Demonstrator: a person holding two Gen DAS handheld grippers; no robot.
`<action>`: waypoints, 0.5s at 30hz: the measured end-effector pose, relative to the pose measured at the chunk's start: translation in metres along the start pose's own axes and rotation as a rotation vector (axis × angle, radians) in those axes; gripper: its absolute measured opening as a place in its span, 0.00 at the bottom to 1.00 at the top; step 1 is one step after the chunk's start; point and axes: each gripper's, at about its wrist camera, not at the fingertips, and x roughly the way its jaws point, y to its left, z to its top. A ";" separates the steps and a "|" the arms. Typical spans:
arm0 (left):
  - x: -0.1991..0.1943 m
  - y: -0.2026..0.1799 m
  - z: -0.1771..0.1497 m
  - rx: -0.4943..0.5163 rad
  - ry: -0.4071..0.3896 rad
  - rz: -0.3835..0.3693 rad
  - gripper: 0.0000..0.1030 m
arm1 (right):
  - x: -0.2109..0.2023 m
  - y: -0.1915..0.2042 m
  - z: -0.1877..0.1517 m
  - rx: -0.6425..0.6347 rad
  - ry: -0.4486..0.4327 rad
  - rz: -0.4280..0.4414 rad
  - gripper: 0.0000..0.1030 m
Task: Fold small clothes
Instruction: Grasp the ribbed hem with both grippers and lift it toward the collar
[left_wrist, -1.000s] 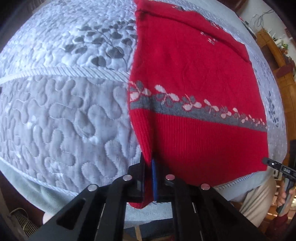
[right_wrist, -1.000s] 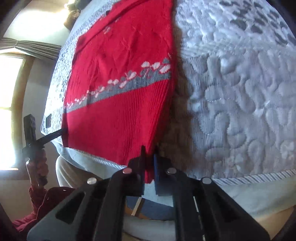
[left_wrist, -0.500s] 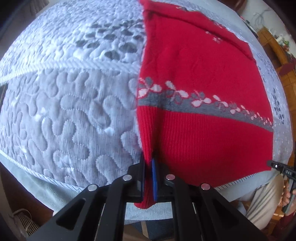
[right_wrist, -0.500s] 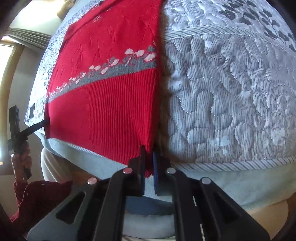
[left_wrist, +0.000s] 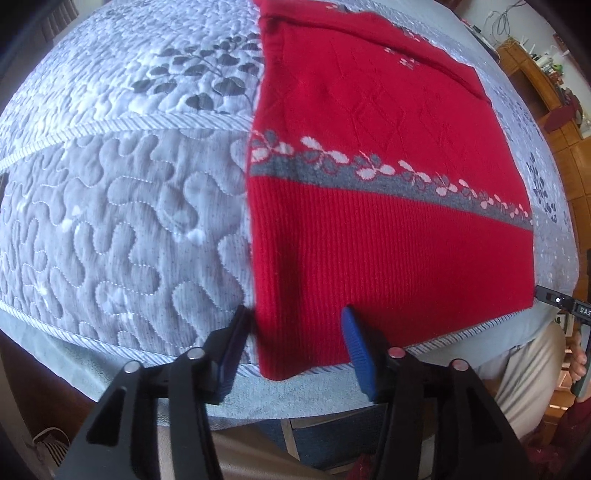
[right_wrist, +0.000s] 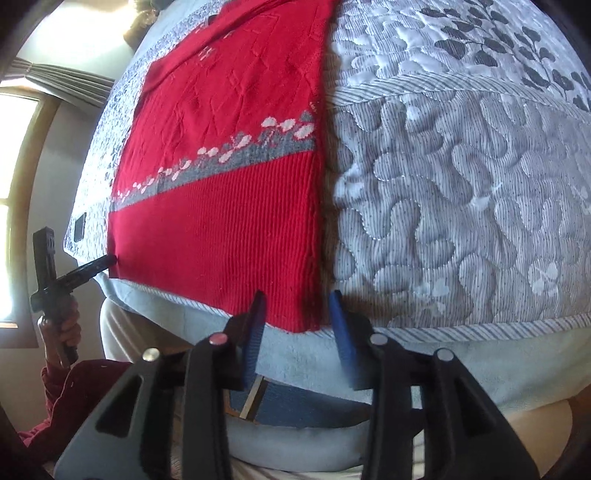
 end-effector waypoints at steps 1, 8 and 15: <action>0.002 -0.001 0.001 0.002 0.002 0.000 0.55 | 0.001 -0.002 -0.001 0.001 0.007 0.001 0.37; 0.008 -0.004 0.010 -0.042 0.007 -0.026 0.14 | 0.017 0.004 -0.002 0.001 0.038 0.056 0.16; -0.001 0.009 0.011 -0.116 0.009 -0.142 0.08 | 0.010 0.006 0.002 0.018 0.029 0.154 0.05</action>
